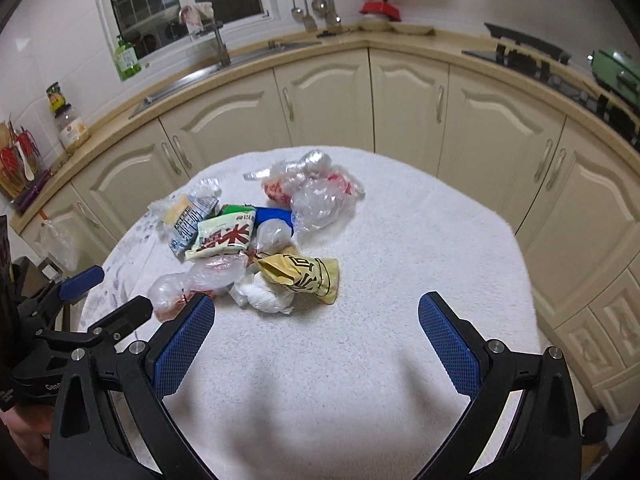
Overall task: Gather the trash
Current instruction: 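Grasp the clear bag with the left tool while the right tool grasps the yellow wrapper, then lift the clear bag with the left tool while the right tool lifts the yellow wrapper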
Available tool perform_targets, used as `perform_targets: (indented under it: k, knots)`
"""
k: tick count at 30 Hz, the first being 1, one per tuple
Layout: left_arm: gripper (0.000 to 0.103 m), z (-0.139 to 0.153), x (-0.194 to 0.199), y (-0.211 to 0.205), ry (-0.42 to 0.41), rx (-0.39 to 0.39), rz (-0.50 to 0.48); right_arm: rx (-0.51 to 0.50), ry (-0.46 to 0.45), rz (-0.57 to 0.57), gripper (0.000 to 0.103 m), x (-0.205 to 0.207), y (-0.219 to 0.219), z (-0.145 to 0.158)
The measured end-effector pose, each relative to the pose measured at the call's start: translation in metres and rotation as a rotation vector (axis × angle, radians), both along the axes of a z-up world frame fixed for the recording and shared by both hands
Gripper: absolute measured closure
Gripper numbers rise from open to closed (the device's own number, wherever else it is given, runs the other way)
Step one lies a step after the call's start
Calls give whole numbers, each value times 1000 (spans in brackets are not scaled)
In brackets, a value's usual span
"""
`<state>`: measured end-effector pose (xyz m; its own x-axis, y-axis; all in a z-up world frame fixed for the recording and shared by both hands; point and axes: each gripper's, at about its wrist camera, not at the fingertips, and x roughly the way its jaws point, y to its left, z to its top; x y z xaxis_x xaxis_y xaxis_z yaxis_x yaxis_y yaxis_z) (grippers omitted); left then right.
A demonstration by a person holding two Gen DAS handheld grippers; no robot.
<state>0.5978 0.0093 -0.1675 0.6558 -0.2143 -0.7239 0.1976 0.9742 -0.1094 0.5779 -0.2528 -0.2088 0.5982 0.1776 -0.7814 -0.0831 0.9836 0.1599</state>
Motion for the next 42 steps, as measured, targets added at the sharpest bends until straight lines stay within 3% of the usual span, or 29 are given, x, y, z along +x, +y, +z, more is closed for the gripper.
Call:
perform_targets:
  k: [8, 11, 13, 15, 19, 24, 30, 35, 36, 38, 42]
  knots:
    - [1, -35, 52, -28, 65, 114, -68, 74, 73, 33, 15, 34, 4, -34]
    - [8, -41, 70, -37, 69, 114, -102, 94, 90, 32, 27, 46, 3, -45]
    - [33, -47, 78, -44, 84, 104, -129, 110, 103, 33, 37, 52, 3, -51]
    - [49, -55, 87, -50, 116, 86, -153, 138, 104, 41, 43, 56, 2, -55]
    - [68, -60, 90, -50, 112, 56, -161, 171, 101, 48, 50, 55, -2, -55]
    - [70, -64, 92, -37, 124, -8, -142, 207, 86, 33, 71, 45, -14, -52]
    - [69, -64, 77, -35, 125, -1, -146, 167, 98, 20, 69, 40, -17, -54]
    - [60, -68, 88, -48, 121, 32, -141, 156, 82, 12, 67, 49, -16, -55]
    - [61, -68, 90, -52, 120, 30, -141, 150, 80, 14, 67, 50, -16, -57]
    - [73, -69, 96, -53, 118, 17, -139, 134, 95, 17, 70, 54, -15, -62]
    - [76, -70, 86, -44, 133, -44, -128, 155, 93, 11, 74, 44, -18, -62]
